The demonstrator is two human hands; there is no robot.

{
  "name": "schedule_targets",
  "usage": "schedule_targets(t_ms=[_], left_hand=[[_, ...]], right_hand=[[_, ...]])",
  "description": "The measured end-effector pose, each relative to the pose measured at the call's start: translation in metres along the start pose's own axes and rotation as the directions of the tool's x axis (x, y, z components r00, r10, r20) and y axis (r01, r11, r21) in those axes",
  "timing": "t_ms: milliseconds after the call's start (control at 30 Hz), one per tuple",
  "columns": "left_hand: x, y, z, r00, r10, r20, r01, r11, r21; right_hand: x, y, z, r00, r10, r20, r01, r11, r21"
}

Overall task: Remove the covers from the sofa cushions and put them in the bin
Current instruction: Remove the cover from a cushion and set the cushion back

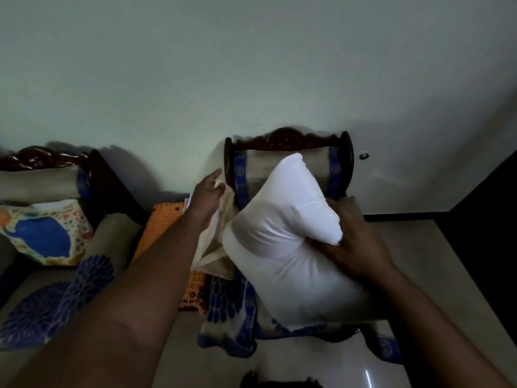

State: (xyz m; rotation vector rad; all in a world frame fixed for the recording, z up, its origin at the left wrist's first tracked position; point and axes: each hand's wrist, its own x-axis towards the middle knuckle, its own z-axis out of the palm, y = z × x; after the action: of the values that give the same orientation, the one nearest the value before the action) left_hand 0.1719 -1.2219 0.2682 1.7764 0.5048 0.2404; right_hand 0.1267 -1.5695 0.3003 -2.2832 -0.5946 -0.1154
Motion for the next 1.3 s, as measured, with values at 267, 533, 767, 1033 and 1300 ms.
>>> schedule_targets(t_ms=[267, 533, 767, 1033, 1300], left_hand=[[-0.011, 0.019, 0.005, 0.952, 0.069, 0.298, -0.068, 0.998, -0.013], [-0.007, 0.023, -0.003, 0.965, 0.161, 0.206, -0.25, 0.338, 0.907], [-0.005, 0.033, 0.016, 0.946, 0.318, 0.054, -0.248, 0.609, 0.753], [-0.024, 0.048, 0.028, 0.983, 0.092, 0.159, -0.102, 0.993, 0.053], [-0.042, 0.077, 0.031, 0.939, 0.243, 0.246, -0.236, 0.97, -0.058]], right_hand=[[-0.001, 0.005, 0.011, 0.99, 0.127, -0.057, -0.122, 0.99, 0.073], [-0.007, 0.011, 0.019, 0.936, 0.264, -0.232, -0.228, 0.958, 0.174], [-0.03, 0.0, 0.033, 0.958, 0.139, -0.249, -0.104, 0.983, 0.151], [-0.035, -0.01, 0.044, 1.0, -0.016, -0.003, 0.016, 0.999, -0.047], [-0.018, -0.014, 0.053, 0.996, 0.028, 0.079, -0.018, 0.992, -0.125]])
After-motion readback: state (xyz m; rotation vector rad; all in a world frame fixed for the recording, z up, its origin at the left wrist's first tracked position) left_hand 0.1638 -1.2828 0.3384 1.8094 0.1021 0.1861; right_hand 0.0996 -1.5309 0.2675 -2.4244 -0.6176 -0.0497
